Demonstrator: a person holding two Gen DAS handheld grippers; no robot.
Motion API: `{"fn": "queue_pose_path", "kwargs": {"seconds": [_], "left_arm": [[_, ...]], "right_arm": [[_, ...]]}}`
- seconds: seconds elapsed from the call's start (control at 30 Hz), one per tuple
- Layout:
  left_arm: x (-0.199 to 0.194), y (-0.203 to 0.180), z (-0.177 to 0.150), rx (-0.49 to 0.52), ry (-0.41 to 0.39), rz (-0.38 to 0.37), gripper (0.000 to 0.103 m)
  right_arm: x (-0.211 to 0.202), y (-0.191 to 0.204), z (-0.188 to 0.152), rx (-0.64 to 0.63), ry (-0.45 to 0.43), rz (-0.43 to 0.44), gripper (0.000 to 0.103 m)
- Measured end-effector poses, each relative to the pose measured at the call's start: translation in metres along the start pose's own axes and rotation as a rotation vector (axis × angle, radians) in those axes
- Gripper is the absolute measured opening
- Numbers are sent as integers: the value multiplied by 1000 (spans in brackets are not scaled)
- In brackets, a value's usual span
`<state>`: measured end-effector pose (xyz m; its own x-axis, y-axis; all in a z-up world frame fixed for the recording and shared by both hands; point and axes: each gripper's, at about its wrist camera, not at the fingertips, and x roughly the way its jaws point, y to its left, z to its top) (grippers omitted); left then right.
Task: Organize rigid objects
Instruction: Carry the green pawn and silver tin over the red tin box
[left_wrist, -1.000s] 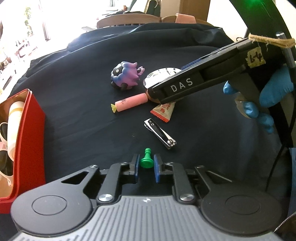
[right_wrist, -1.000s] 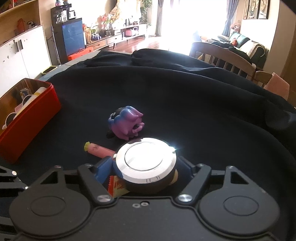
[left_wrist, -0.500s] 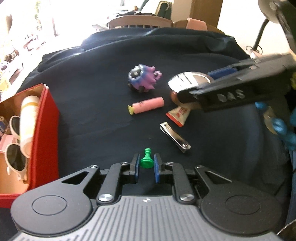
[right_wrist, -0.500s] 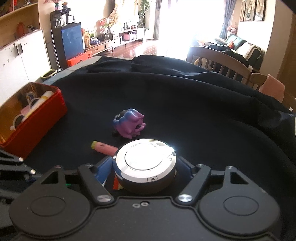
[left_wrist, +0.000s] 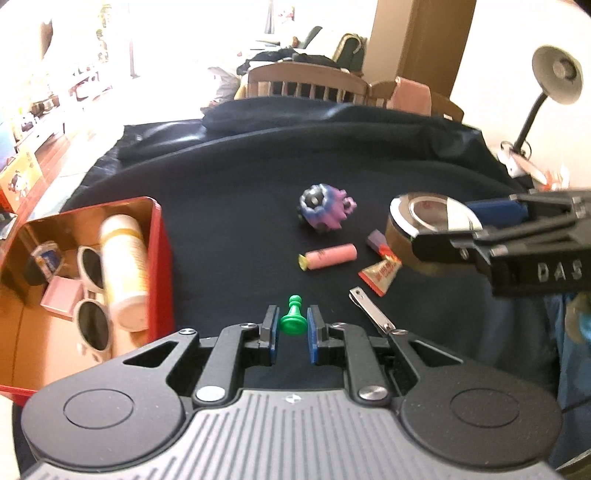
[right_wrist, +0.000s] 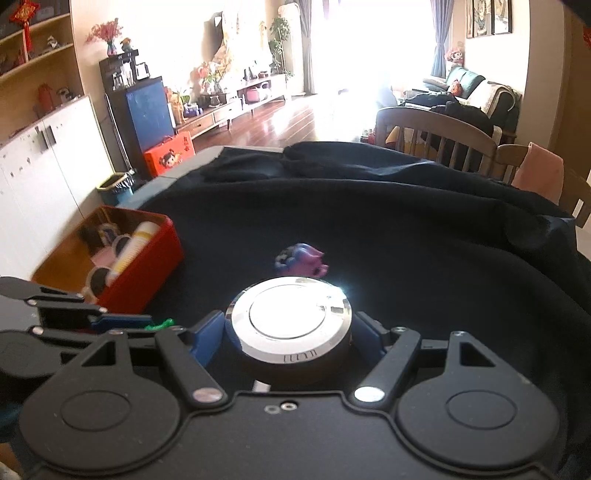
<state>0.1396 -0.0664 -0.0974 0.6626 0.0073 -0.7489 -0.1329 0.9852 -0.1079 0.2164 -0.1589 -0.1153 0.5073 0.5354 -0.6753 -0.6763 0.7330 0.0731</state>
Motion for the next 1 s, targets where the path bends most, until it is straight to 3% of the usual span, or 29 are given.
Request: {"fn": "queue_pose_path", "kwargs": {"seconds": [0.5,1.0], "left_arm": [[-52,64,7,-73,-61,7,15],[-68,144,4,-100,-57,4,15]], "right_arm": [[-14,64,13,9,-27,25,75],[8,151,25,3,-19,42,75]]}}
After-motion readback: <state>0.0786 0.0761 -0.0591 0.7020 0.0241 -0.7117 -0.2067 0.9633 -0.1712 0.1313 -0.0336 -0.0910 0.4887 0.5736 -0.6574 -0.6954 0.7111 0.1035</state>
